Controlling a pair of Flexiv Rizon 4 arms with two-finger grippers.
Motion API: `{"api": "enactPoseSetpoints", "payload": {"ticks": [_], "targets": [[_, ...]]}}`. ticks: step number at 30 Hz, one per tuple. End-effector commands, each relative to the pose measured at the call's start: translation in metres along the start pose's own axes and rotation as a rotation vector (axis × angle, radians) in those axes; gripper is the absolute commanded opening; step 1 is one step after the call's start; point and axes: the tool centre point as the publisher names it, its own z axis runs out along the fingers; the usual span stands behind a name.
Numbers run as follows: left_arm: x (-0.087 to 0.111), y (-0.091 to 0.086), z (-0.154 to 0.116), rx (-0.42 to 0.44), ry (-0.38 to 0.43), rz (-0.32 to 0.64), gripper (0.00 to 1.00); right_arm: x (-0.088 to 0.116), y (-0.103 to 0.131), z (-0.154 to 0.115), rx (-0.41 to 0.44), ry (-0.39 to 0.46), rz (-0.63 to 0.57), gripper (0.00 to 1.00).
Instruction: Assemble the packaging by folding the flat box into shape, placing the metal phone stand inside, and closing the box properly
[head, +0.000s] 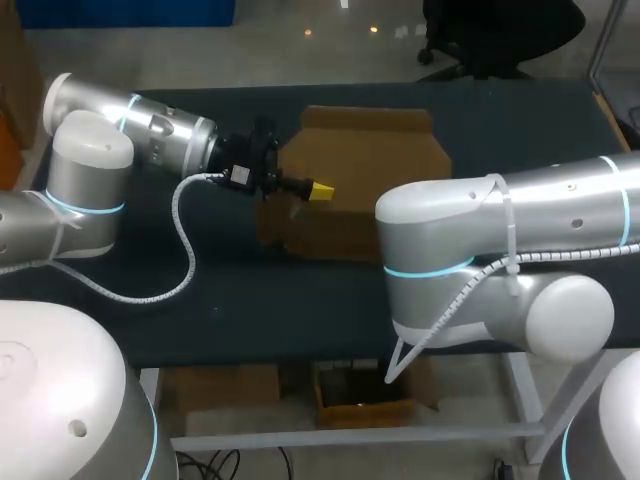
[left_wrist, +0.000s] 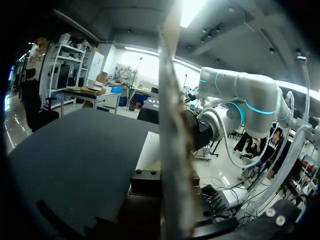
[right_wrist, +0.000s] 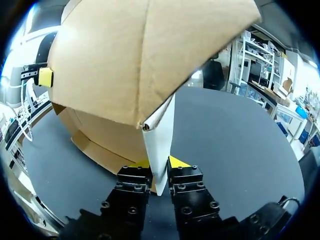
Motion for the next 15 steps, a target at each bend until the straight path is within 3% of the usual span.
{"api": "enactPoseSetpoints", "payload": {"ticks": [1, 12, 15], "targets": [[-0.0010, 0.0024, 0.0015, 0.000, 0.002, 0.000, 0.00, 0.0069, -0.0004, 0.0032, -0.003, -0.020, 0.000, 0.12], [-0.0010, 0.0024, 0.0015, 0.000, 0.002, 0.000, 0.00, 0.0095, 0.0046, 0.0072, 0.009, -0.080, -0.011, 0.06], [-0.0010, 0.0024, 0.0015, 0.000, 0.002, 0.000, 0.00, 0.0100, 0.0052, 0.0077, 0.015, -0.090, -0.008, 0.00]]}}
